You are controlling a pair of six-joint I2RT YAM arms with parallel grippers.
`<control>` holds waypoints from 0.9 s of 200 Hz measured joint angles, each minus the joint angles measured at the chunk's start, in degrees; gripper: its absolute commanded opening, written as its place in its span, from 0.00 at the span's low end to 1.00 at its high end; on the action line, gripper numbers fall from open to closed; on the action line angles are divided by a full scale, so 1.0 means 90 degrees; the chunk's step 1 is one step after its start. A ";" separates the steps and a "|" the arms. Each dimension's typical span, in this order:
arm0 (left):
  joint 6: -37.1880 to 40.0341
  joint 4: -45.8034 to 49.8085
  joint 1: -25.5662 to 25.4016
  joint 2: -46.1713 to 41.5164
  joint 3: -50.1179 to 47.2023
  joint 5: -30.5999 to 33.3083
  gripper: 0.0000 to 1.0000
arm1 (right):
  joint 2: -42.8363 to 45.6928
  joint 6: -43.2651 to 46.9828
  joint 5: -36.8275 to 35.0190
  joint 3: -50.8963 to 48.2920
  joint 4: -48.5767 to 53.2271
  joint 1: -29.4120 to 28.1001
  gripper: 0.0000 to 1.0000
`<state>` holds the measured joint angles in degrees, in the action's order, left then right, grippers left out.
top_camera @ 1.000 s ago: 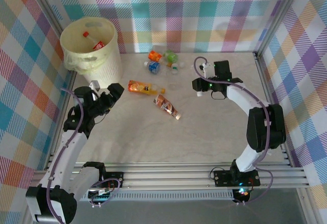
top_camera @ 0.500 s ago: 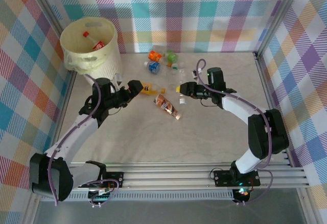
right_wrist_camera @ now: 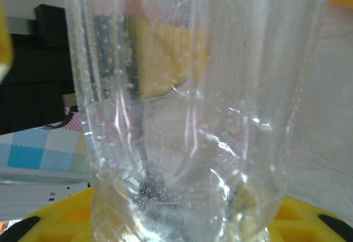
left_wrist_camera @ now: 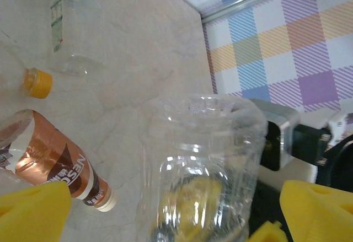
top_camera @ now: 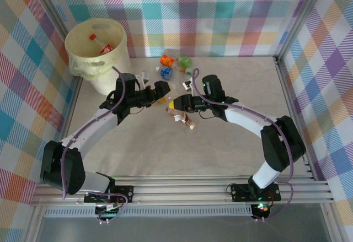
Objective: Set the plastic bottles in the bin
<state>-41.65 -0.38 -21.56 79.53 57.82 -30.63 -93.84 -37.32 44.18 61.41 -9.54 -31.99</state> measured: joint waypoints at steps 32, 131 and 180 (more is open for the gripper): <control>0.0053 -0.0002 -0.0051 0.0102 0.0022 0.0002 0.95 | -0.0155 0.0002 0.0255 0.0121 -0.0177 -0.0138 0.40; 0.0078 -0.0146 -0.0121 0.0287 0.0194 -0.0051 0.62 | -0.0223 0.0002 0.0622 0.0121 -0.0384 -0.0430 0.46; 0.0063 -0.0138 -0.0138 0.0355 0.0236 0.0087 0.54 | -0.0223 0.0056 0.0440 0.0121 -0.0330 -0.0427 0.61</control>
<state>-41.08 -1.63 -22.81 82.72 59.94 -29.85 -95.85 -36.82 48.14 62.50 -12.51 -35.83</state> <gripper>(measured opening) 0.618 0.567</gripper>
